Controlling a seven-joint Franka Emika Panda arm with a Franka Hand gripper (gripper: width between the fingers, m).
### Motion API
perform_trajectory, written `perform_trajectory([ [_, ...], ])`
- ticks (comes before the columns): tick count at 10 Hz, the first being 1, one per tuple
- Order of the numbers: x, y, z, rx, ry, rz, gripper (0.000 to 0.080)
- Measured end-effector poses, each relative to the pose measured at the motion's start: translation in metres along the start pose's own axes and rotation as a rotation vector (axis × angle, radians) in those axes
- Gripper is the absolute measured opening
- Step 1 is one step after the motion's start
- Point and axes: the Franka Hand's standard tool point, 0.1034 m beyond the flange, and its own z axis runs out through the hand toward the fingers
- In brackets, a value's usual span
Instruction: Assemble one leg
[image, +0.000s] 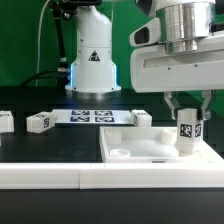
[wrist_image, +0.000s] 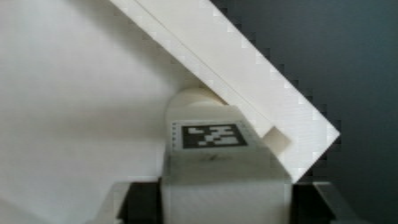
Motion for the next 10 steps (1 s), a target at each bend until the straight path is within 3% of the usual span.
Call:
perform_trajectory([
  [2,-0.003,-0.001,0.000,0.004,-0.005,0.032,0.0318],
  [3,-0.002,-0.001,0.000,0.004,-0.005,-0.024,0.0513],
  [4,-0.001,-0.003,-0.001,0.007,-0.003,-0.097,0.0620],
  [7,-0.001,-0.014,0.000,-0.013,0.001,-0.448,0.0644],
  [10,0.002,-0.015,0.006,-0.033,0.003,-0.748,0.0649],
])
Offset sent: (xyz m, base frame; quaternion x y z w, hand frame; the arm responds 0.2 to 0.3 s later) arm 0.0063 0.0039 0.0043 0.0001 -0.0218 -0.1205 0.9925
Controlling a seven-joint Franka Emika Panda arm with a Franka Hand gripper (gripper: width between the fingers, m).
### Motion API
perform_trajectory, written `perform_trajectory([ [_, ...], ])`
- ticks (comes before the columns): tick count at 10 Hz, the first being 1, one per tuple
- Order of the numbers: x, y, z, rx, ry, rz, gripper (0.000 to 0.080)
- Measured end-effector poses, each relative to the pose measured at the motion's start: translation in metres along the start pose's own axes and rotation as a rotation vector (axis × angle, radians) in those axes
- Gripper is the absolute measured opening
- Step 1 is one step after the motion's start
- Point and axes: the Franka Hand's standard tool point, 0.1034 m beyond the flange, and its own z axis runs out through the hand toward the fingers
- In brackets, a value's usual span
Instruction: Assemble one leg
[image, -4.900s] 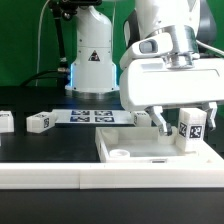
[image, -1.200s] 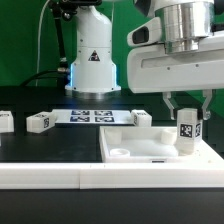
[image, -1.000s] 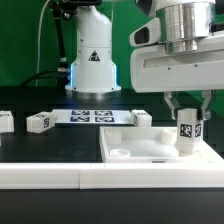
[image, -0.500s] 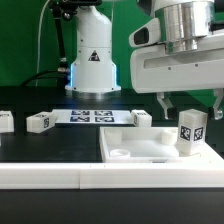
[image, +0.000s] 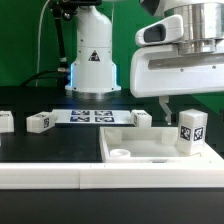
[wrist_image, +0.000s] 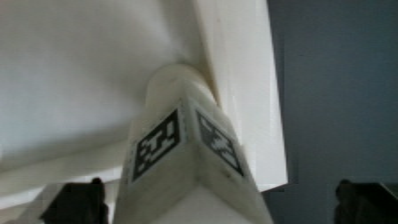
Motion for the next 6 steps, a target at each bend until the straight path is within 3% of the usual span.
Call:
perform_trajectory([
  [3,0.0015,0.0077,0.0043,-0.017,-0.010,-0.222,0.0649],
  [6,-0.0049,0.0024,0.0058,-0.034,-0.036,-0.356,0.0649],
])
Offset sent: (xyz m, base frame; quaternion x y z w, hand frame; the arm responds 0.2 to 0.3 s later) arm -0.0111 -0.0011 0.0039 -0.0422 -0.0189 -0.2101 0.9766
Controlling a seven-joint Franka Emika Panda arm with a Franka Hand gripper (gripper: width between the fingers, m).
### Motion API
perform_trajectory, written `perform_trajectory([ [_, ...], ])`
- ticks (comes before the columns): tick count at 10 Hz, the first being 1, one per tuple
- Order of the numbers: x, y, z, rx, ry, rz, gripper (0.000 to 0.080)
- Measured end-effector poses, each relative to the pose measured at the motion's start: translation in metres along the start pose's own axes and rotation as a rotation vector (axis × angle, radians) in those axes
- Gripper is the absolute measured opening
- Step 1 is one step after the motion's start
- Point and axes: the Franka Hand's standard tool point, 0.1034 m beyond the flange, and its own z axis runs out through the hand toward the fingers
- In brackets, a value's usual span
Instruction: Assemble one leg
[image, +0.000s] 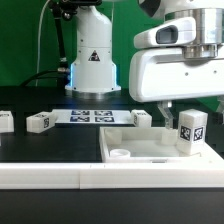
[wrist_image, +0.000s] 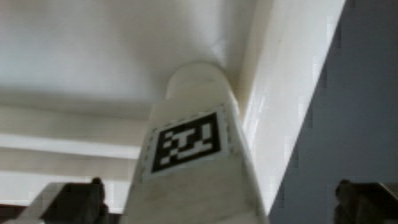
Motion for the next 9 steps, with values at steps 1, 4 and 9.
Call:
perform_trajectory([
  [1,0.0001,0.0010,0.0000,0.000,0.001,0.003,0.0649],
  [4,-0.0001,0.0013,0.0005,0.000,0.001,0.003,0.0402],
  [9,-0.0004,0.0028,0.0009,0.000,0.001,0.029,0.0292],
])
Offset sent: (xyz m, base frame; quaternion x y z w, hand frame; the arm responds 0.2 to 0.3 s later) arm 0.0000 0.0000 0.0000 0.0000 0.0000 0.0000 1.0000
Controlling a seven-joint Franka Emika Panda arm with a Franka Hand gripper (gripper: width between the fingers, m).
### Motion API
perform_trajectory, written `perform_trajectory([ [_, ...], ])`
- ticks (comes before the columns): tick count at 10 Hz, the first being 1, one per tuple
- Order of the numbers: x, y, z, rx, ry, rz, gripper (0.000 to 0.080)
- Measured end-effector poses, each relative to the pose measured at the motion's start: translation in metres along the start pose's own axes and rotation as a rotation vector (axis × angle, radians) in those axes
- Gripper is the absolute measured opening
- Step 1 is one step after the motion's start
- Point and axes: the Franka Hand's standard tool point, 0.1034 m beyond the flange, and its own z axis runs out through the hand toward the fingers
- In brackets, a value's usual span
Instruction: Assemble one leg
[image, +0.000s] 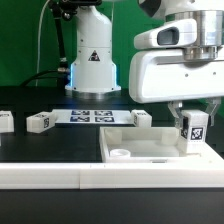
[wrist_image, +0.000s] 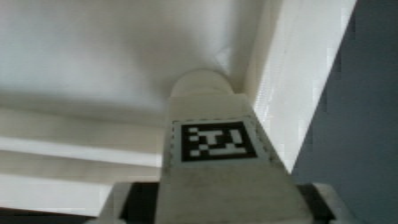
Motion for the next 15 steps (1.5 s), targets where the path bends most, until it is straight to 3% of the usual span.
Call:
perform_trajectory([
  [5,-0.0001,0.0025,0.0011,-0.015,0.007,0.544,0.0294],
  [11,-0.0029,-0.0011,0.0016,-0.006,0.005,1.206,0.0294],
  [15,-0.0032,-0.0011,0.0022,0.028,-0.015,1.449,0.0294],
])
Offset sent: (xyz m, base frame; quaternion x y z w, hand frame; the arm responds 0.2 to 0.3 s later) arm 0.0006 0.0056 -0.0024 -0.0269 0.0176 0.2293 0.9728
